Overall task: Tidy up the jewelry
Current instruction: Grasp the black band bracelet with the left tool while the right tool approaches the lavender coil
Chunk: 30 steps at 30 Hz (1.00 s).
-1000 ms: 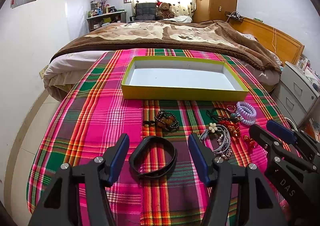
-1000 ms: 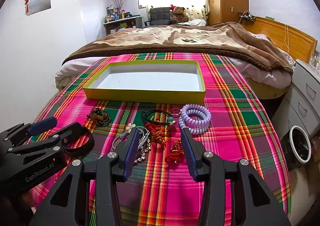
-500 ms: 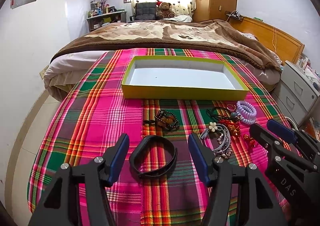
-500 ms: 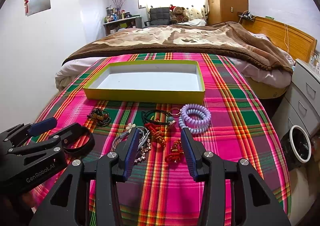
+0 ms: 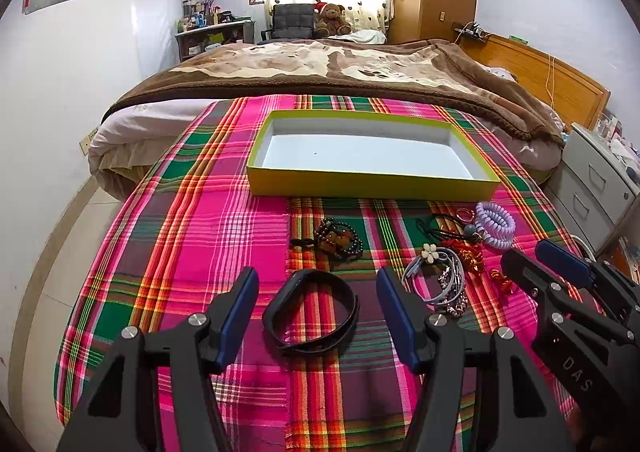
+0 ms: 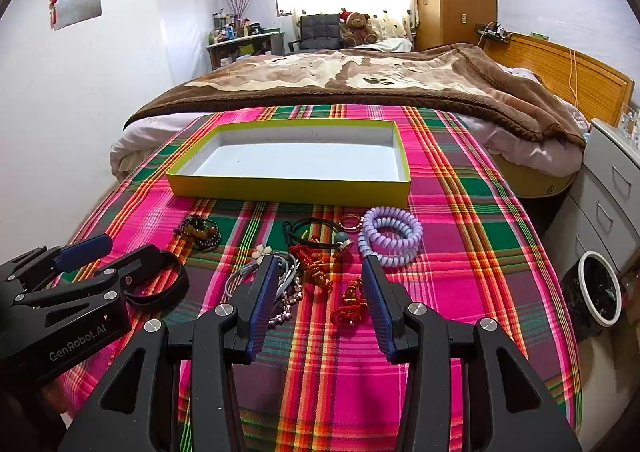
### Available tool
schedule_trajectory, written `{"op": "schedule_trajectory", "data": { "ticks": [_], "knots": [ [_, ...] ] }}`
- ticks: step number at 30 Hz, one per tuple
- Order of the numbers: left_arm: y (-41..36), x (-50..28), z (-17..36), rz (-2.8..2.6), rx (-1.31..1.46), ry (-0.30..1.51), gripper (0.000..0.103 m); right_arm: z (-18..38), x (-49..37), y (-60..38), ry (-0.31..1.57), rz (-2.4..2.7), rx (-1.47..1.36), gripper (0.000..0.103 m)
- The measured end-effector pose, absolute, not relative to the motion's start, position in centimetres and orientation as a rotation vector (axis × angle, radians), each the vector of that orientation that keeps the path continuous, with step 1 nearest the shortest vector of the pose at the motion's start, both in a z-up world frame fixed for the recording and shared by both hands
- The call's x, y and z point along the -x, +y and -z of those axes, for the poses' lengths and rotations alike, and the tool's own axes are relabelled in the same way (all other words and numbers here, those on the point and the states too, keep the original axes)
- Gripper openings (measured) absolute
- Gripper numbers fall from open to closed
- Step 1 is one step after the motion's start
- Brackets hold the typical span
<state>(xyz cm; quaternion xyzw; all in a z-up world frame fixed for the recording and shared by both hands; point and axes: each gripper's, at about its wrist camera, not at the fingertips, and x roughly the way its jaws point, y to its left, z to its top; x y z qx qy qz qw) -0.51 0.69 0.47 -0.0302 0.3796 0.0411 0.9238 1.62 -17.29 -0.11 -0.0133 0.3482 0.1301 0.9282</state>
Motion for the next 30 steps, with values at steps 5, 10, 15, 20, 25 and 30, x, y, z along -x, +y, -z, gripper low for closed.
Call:
{"op": "schedule_trajectory", "data": {
  "ticks": [5, 10, 15, 20, 25, 30],
  "knots": [
    [0.7, 0.5, -0.4, -0.083, 0.062, 0.782, 0.063, 0.1, -1.6, -17.4, 0.714, -0.267, 0.026, 0.044],
    [1.1, 0.5, -0.1, -0.075, 0.064, 0.789, 0.063, 0.1, -1.7, -17.4, 0.714, -0.266, 0.027, 0.044],
    [2.3, 0.6, 0.5, 0.013, 0.106, 0.812, 0.063, 0.2, -1.8, -17.6, 0.717, -0.255, 0.017, 0.044],
    [4.0, 0.5, 1.9, 0.021, 0.144, 0.849, 0.063, 0.2, -2.2, -18.6, 0.718, -0.224, 0.002, 0.044],
    [4.4, 0.1, 2.4, -0.012, 0.116, 0.861, 0.063, 0.3, -2.5, -19.3, 0.721, -0.214, 0.000, 0.044],
    [5.0, -0.4, 3.4, -0.016, 0.140, 0.890, 0.063, 0.4, -2.6, -19.5, 0.722, -0.213, 0.003, 0.044]
  ]
}}
